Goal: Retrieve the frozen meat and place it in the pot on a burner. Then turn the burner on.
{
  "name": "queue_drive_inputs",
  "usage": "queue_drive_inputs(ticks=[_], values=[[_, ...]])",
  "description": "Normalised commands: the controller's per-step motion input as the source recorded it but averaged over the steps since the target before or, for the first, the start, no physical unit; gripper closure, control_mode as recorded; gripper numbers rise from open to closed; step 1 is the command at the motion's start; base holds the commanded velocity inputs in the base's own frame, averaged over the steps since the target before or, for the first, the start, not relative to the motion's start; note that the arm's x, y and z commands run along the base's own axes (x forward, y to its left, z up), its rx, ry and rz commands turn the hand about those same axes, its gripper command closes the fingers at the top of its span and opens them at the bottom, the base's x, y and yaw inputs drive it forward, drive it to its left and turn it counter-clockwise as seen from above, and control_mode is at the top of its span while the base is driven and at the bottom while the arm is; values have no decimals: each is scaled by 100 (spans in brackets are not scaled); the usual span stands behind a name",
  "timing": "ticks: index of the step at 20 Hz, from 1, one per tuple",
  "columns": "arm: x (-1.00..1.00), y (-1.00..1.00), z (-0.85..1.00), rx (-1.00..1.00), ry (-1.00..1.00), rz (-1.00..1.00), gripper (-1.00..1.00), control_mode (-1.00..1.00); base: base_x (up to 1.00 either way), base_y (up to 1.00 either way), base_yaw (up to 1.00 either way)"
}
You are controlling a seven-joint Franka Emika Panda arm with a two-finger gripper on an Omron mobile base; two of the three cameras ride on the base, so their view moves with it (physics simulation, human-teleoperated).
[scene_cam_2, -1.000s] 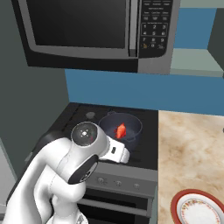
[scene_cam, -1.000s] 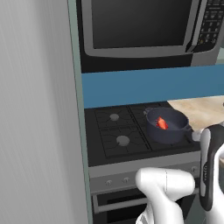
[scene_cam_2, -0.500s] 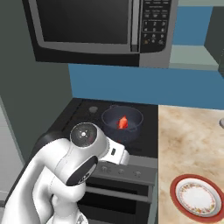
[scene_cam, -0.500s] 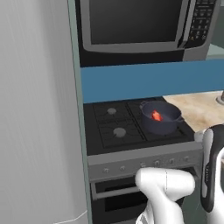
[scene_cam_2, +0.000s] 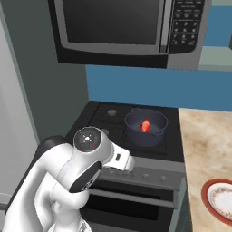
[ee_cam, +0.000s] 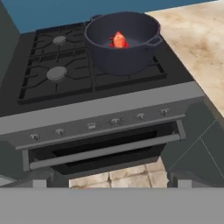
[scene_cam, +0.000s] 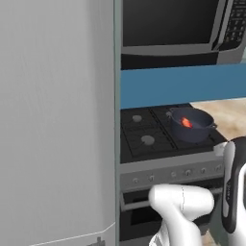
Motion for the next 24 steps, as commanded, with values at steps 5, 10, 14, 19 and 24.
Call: queue_drive_inputs(ticks=[5, 10, 14, 19, 24], values=[[0, 0, 0, 0, 0, 0, -100, 100, -38, 21, -6], [0, 0, 0, 0, 0, 0, -100, 100, -32, 24, -5], [0, 0, 0, 0, 0, 0, -100, 100, -34, 53, -1], [0, 0, 0, 0, 0, 0, -100, 100, -21, 54, 0], [0, 0, 0, 0, 0, 0, -100, 100, -1, 44, 0]])
